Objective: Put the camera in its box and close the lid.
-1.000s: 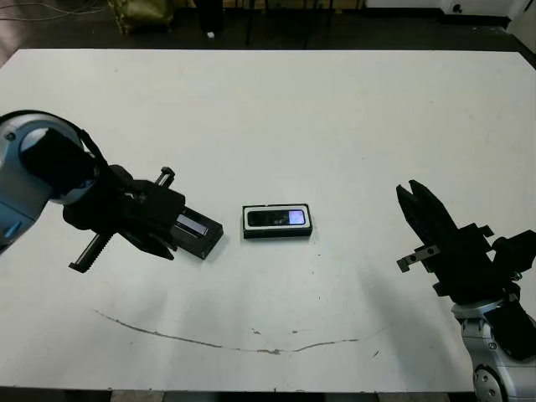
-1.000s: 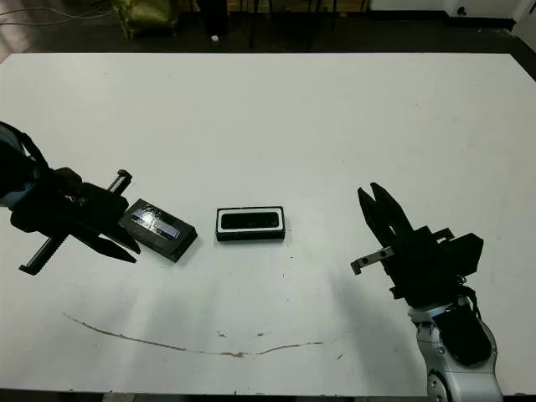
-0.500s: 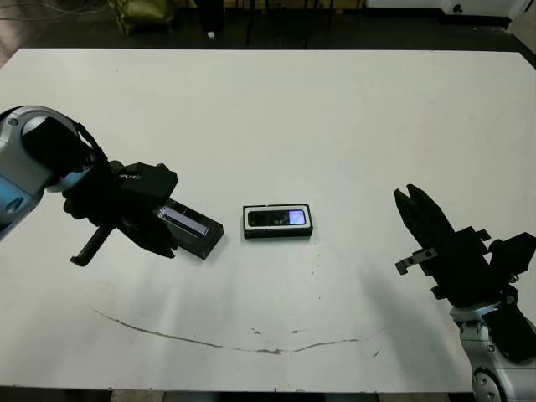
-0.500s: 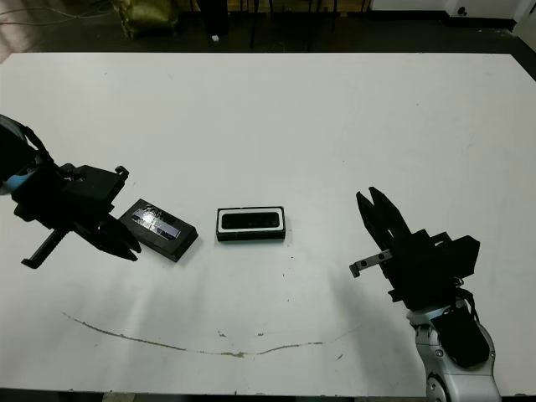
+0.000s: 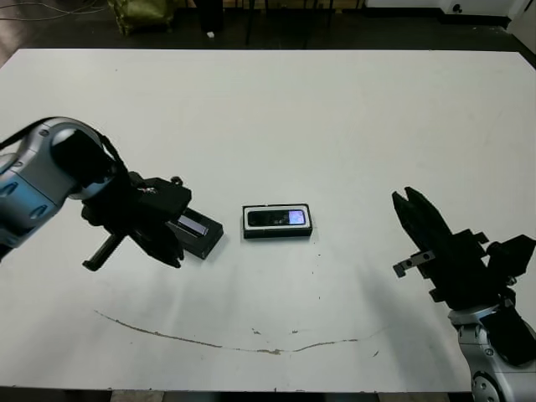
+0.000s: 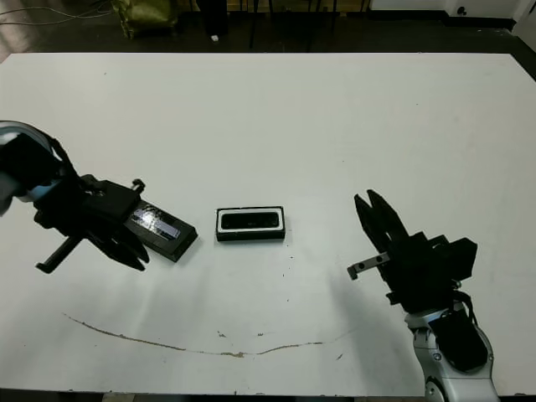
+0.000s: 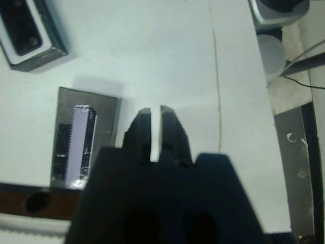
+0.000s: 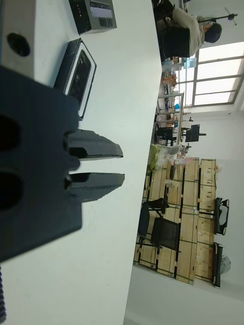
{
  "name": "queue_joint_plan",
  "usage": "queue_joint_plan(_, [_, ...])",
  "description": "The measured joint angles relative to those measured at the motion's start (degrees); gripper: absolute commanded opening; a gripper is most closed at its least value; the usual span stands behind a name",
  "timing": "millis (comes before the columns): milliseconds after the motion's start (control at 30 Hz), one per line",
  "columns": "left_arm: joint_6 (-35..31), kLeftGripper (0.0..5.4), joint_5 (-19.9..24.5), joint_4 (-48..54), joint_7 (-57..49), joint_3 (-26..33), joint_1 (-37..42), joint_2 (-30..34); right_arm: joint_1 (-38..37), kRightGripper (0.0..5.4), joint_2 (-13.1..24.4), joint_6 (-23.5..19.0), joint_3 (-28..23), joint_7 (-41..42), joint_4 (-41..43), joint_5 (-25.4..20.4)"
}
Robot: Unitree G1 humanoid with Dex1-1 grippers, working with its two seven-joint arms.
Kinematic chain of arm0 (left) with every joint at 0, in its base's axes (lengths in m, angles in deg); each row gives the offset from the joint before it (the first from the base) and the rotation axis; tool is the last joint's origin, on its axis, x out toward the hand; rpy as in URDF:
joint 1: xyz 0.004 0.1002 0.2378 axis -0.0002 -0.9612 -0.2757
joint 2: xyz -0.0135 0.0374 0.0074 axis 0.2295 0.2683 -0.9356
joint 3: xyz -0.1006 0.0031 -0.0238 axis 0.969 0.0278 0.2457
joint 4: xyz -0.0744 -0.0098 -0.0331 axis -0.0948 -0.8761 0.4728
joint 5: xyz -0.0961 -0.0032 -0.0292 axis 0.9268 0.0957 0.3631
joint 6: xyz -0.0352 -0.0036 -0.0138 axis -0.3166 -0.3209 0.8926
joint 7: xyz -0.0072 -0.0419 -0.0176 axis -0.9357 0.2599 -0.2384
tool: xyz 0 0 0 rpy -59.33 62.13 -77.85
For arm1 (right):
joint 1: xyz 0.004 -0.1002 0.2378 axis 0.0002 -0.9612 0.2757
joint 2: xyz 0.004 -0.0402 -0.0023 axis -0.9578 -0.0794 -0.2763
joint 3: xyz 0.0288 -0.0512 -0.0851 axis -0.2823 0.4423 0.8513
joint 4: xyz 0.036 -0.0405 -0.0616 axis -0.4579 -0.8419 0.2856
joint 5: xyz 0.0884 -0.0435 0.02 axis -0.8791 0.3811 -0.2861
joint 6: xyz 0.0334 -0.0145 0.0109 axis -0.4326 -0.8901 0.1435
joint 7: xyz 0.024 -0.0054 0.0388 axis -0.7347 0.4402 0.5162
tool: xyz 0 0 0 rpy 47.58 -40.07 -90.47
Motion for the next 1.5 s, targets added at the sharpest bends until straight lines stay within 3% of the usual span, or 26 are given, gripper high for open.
queue_joint_plan(600, [-4.24, 0.0, -8.89, 4.21, 0.23, -3.2, 0.0, -3.37, -0.5, 0.02, 0.04, -1.76, 0.49, -0.58, 1.19, 0.2])
queue_joint_plan(833, [-3.41, 0.0, -9.71, 2.68, 0.23, -5.19, 0.18, -4.83, -0.52, 0.02, 0.24, -2.36, 0.48, -0.58, 1.59, 0.18])
queue_joint_plan(1500, [1.51, 0.0, -15.51, 0.24, -0.62, -0.24, -3.54, -8.55, -0.67, 0.02, 0.31, -2.35, 0.43, -0.58, 1.74, -0.07])
